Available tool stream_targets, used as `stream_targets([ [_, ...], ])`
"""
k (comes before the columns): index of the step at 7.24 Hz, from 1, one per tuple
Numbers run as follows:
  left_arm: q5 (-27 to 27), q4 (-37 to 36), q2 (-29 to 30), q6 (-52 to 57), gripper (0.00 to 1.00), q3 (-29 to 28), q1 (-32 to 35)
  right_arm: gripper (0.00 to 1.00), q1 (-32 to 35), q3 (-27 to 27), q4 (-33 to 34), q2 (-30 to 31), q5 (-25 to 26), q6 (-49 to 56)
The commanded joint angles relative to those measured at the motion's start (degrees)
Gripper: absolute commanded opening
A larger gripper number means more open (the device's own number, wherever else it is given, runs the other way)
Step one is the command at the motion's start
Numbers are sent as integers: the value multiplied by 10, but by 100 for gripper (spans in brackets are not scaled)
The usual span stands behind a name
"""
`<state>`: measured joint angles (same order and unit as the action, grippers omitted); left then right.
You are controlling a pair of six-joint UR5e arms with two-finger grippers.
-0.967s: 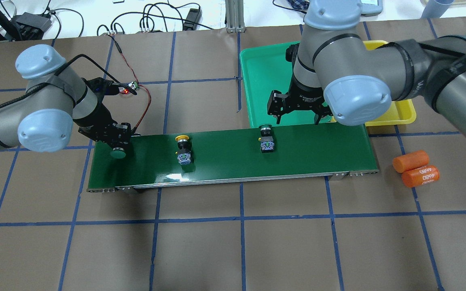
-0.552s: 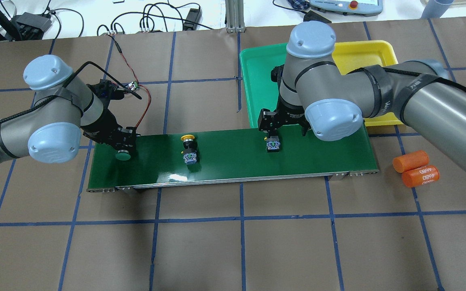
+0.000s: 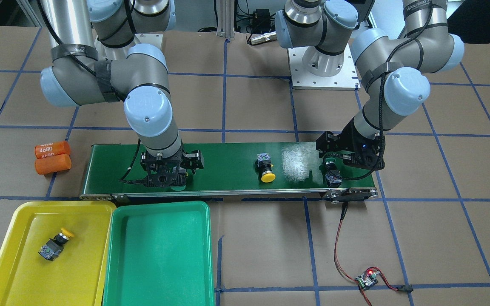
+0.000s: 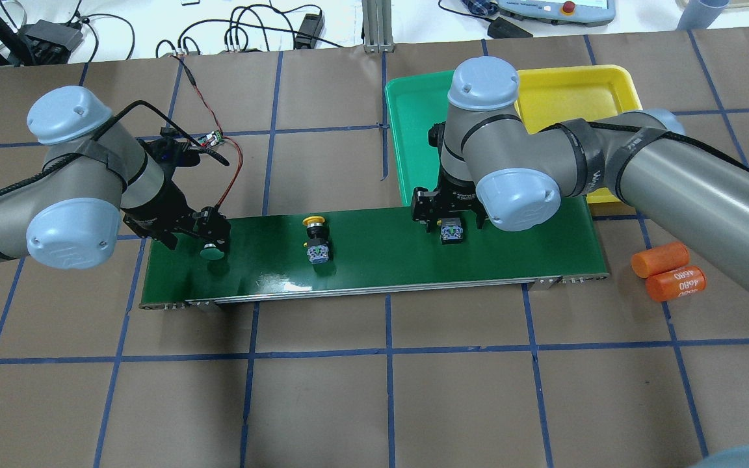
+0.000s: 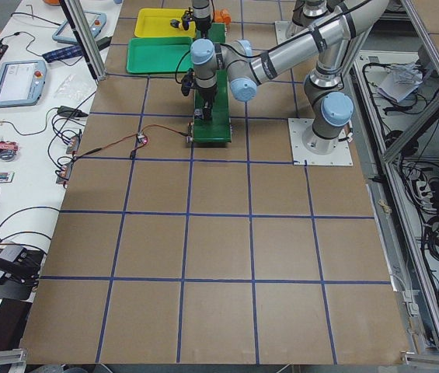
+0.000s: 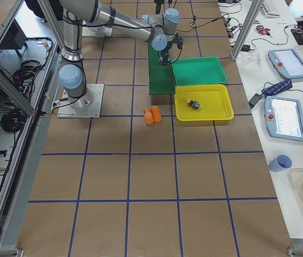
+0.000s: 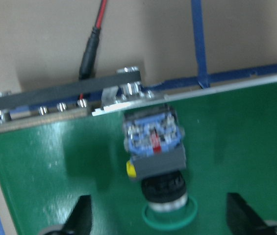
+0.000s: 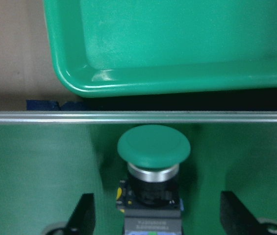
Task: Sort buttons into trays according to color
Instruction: 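Drop the green-capped switch into the green tray with the right gripper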
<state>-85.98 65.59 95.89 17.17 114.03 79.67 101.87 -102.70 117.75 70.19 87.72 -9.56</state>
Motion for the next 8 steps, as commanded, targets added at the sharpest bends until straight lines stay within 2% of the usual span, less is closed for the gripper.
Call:
stream_targets([
  [1, -6, 93, -16, -7, 100, -79, 0, 0, -1, 0, -3, 1, 3, -1],
  [2, -29, 198, -11, -12, 100, -162, 0, 0, -1, 0, -8, 6, 4, -10],
  [3, -57, 245, 5, -49, 100, -224, 1, 0, -2, 8, -25, 23, 5, -21],
  [4, -58, 248, 10, -81, 100, -253, 5, 0, -7, 20, -21, 31, 7, -16],
  [5, -56, 249, 7, -107, 100, -255, 17, 0, -11, 55, -14, 23, 6, -10],
  [6, -53, 248, -8, -161, 100, -241, 35, 0, -15, 90, 5, -12, 8, -6],
  [7, -53, 243, 7, -172, 100, -253, 39, 0, -28, 114, 72, -55, 57, 13],
  [8, -53, 242, 10, -176, 100, -257, 42, 0, -31, 121, 112, -88, 74, 50],
])
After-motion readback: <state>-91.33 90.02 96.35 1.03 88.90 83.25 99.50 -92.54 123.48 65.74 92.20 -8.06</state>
